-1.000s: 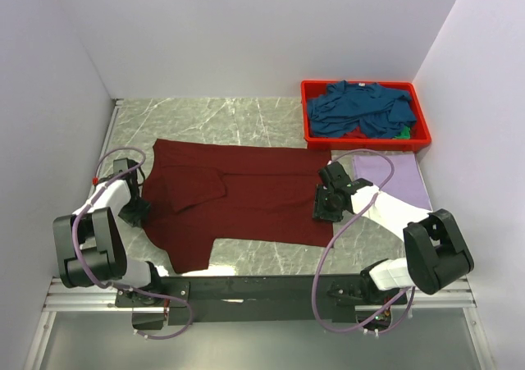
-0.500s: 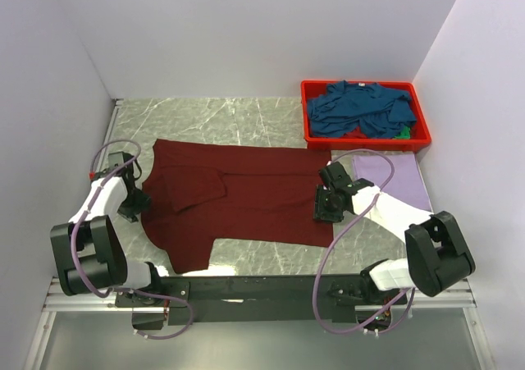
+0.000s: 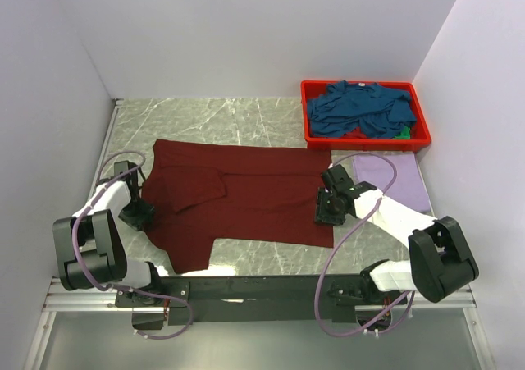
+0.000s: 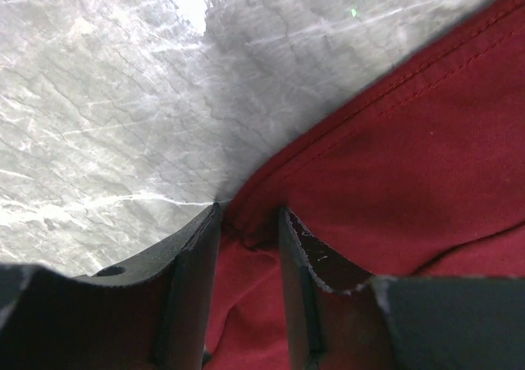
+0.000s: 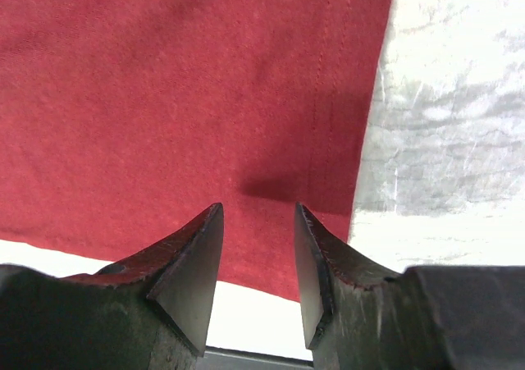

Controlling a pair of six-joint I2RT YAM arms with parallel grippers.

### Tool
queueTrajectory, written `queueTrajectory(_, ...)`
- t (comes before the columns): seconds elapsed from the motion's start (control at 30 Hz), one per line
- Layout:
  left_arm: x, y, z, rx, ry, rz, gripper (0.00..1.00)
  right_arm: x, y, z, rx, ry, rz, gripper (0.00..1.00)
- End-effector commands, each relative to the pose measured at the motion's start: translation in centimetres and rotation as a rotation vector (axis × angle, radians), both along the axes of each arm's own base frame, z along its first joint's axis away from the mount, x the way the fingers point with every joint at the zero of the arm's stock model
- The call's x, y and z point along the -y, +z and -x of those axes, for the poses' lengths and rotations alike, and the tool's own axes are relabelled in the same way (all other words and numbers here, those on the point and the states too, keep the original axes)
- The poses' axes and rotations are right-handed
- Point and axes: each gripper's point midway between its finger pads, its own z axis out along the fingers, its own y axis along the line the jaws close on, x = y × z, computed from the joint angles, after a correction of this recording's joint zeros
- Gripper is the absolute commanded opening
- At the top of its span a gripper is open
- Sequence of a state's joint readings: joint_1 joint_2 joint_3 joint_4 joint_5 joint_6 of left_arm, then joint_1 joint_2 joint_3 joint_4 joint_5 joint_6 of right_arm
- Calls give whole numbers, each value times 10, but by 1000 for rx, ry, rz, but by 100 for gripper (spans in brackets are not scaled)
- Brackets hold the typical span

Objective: Fold and stack the t-shirts
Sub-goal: Fold the tshirt

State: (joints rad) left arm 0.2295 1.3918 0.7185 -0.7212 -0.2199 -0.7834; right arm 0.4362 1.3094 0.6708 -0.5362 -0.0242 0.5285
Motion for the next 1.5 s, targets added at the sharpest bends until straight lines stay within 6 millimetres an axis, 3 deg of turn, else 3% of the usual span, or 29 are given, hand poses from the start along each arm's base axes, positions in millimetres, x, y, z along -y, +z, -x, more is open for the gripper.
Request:
queueTrajectory(0.0, -10, -4, 0, 10, 27, -61, 41, -1, 4, 0, 26, -5, -9, 47)
queueTrajectory(0.3, -10, -17, -1, -5, 12, -61, 40, 8, -5, 10, -10, -27, 52, 47)
queueTrajectory(0.4, -9, -18, -1, -7, -2, -50, 32, 11, -2, 14, -15, -32, 92, 47)
queueTrajectory(0.63, -8, -18, -1, -12, -16, -44, 1, 20, 0, 26, -52, -102, 166, 48)
queueTrajectory(0.73, -8, -17, -3, -8, -18, -44, 1, 27, 0, 34, -78, -123, 194, 48)
queueTrajectory(1.03, -9, -8, -9, 40, -19, -55, 1, 11, -1, 52, -122, -121, 113, 48)
queueTrajectory(1.47, -11, -2, -11, 63, -11, -72, 1, 20, -25, 75, -188, -139, 149, 43)
